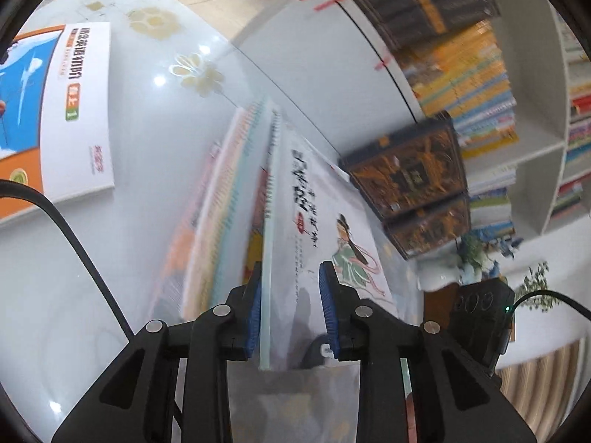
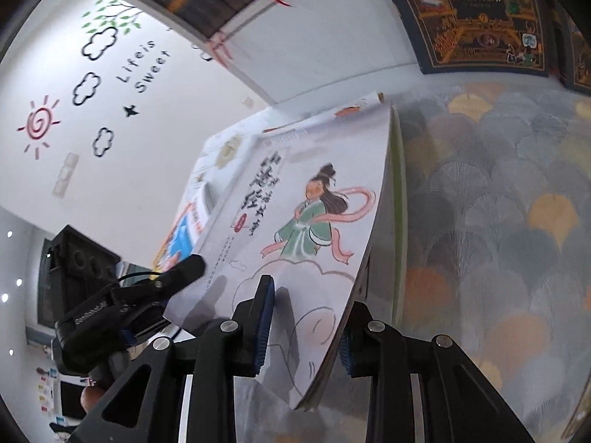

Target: Organize books

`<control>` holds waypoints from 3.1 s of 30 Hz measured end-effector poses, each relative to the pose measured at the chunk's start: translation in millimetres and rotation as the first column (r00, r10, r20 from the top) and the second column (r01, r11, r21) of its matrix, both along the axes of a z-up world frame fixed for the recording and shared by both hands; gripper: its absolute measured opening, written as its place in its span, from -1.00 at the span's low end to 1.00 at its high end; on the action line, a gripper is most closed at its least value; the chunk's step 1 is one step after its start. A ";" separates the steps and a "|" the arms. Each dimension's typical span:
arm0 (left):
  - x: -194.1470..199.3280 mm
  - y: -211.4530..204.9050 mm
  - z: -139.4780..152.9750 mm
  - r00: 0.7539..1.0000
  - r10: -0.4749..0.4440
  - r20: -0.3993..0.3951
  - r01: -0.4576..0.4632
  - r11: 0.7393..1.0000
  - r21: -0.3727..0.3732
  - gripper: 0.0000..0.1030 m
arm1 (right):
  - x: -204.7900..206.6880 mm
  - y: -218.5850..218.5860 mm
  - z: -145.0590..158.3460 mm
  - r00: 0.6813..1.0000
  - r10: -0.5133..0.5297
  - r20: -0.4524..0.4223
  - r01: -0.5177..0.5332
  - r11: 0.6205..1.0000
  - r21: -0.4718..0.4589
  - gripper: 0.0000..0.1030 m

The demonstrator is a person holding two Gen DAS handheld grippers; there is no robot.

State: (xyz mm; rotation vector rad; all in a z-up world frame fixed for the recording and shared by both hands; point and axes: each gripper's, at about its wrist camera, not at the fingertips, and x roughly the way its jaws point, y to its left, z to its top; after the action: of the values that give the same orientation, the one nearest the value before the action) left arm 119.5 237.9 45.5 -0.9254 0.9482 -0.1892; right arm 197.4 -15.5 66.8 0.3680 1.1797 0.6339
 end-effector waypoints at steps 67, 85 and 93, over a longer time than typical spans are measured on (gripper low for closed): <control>17.2 -19.2 47.1 0.998 -0.070 0.012 0.062 0.942 0.330 -0.44 | 1.4 -95.9 19.9 0.967 -0.239 0.091 0.255 0.918 -0.303 0.07; -58.0 -325.7 46.0 0.838 -0.540 -0.084 0.543 0.807 0.230 0.02 | -176.4 -387.1 -11.6 0.784 -0.620 -0.023 0.599 0.766 -0.233 0.39; -39.3 -395.7 15.5 0.859 -0.495 -0.131 0.512 0.822 0.248 0.02 | -164.6 -445.8 -19.3 0.795 -0.606 -0.033 0.596 0.789 -0.150 0.08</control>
State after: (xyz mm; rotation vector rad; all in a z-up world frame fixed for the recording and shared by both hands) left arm 80.2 -157.8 61.0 -0.4063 1.2326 -0.4702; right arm 32.7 -461.2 47.5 0.6284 1.0898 -0.0236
